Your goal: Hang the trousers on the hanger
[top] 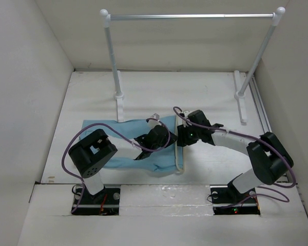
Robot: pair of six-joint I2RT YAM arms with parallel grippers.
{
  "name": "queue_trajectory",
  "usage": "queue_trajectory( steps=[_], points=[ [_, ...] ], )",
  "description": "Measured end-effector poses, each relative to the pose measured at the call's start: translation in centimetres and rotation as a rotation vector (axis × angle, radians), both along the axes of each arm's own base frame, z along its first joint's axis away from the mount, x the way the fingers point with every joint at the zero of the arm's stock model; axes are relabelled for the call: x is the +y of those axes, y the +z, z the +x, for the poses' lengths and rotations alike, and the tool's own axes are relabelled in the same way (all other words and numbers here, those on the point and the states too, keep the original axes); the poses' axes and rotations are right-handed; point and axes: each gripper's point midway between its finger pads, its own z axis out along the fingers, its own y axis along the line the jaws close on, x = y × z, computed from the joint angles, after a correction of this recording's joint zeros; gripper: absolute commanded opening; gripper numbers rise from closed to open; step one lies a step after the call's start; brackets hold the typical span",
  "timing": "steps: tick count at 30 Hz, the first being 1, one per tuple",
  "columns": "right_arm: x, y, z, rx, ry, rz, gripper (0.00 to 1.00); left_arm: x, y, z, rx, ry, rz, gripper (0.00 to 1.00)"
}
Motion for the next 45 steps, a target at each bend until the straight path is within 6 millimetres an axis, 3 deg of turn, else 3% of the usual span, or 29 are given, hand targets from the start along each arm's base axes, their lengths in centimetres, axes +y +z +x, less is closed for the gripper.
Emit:
queue_trajectory(
  steps=[6,12,15,21,25,31,36,40,44,45],
  points=[
    [0.4,-0.1,-0.3,-0.014,0.008,-0.015,0.43,0.1,-0.2,0.2,0.002,0.015,-0.002,0.00],
    [0.8,-1.2,-1.3,0.002,0.011,-0.016,0.20,-0.2,-0.1,0.2,0.002,0.030,-0.011,0.00],
    [1.2,-1.3,-1.6,0.000,0.018,-0.006,0.00,-0.2,-0.1,0.2,-0.004,0.038,-0.008,0.00],
    [1.3,-1.0,-1.8,-0.017,0.022,0.026,0.00,0.0,0.0,0.1,-0.012,0.050,0.005,0.00],
    [0.5,0.9,-1.5,-0.034,0.007,0.066,0.00,0.3,0.0,-0.1,-0.017,0.060,0.027,0.00],
    [-2.4,4.7,-1.3,-0.070,-0.032,0.125,0.00,0.5,0.6,-0.1,-0.040,0.062,0.057,0.00],
    [-6.3,6.0,-1.5,-0.078,-0.111,0.134,0.00,0.7,0.4,-0.3,-0.042,0.057,0.088,0.00],
    [-10.1,6.2,-1.4,-0.077,-0.194,0.105,0.00,1.3,0.3,-0.2,-0.045,0.068,0.114,0.00],
    [-11.3,4.5,-2.2,-0.037,-0.200,0.091,0.00,1.8,0.4,-0.3,-0.045,0.076,0.128,0.00],
    [-11.3,4.0,-2.5,-0.017,-0.195,0.084,0.05,1.9,0.3,-0.3,-0.044,0.075,0.135,0.00]
  ],
)
